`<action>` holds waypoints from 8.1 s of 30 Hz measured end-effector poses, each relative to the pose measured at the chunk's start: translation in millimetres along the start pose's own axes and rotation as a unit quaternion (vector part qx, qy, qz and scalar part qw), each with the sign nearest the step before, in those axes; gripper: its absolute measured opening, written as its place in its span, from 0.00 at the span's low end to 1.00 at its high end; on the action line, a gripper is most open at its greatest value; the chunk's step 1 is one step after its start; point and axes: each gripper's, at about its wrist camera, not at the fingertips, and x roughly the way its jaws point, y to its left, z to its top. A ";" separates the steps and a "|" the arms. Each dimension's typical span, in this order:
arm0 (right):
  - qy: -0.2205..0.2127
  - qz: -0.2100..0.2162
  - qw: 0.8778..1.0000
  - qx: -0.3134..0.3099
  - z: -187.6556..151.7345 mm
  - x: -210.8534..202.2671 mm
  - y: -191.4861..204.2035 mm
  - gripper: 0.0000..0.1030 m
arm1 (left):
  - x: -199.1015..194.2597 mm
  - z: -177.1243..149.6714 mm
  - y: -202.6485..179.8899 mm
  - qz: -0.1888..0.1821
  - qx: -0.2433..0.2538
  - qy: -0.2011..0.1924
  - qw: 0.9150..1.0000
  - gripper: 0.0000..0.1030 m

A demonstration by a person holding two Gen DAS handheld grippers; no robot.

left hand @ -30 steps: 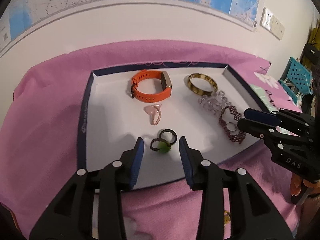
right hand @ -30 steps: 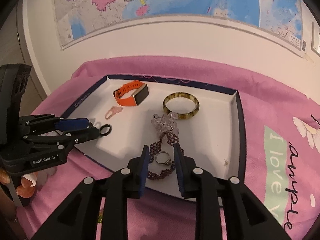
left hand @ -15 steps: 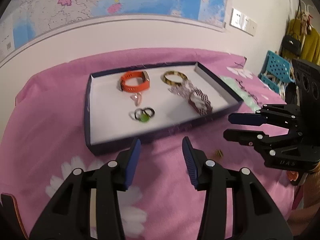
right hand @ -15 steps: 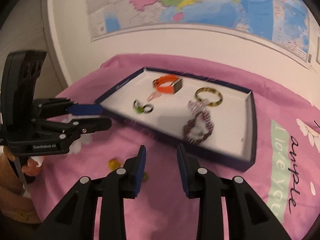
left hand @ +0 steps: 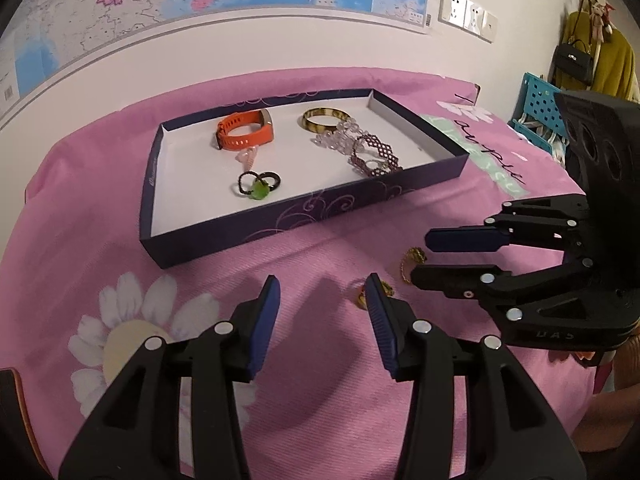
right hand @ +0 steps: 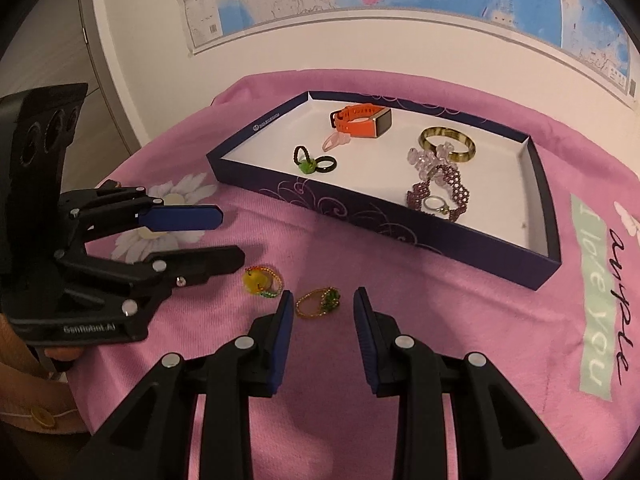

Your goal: Organize jewelry

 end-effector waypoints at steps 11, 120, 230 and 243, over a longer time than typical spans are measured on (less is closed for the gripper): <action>0.006 -0.001 1.000 0.013 1.2 4.1 -5.3 0.07 | 4.1 -1.1 -8.9 -0.012 0.013 0.009 1.000 0.43; -0.111 -0.025 0.993 0.026 44.9 -38.6 -34.4 0.05 | -25.2 48.0 21.1 0.009 -0.053 -0.076 0.996 0.20; -0.237 -0.121 0.963 0.036 -44.9 -126.6 31.5 0.94 | -124.4 -34.9 -30.0 0.187 -0.076 -0.199 0.959 0.95; -0.235 -0.122 0.964 0.035 -45.6 -126.7 31.6 0.94 | -124.8 -34.9 -30.5 0.186 -0.076 -0.199 0.959 0.95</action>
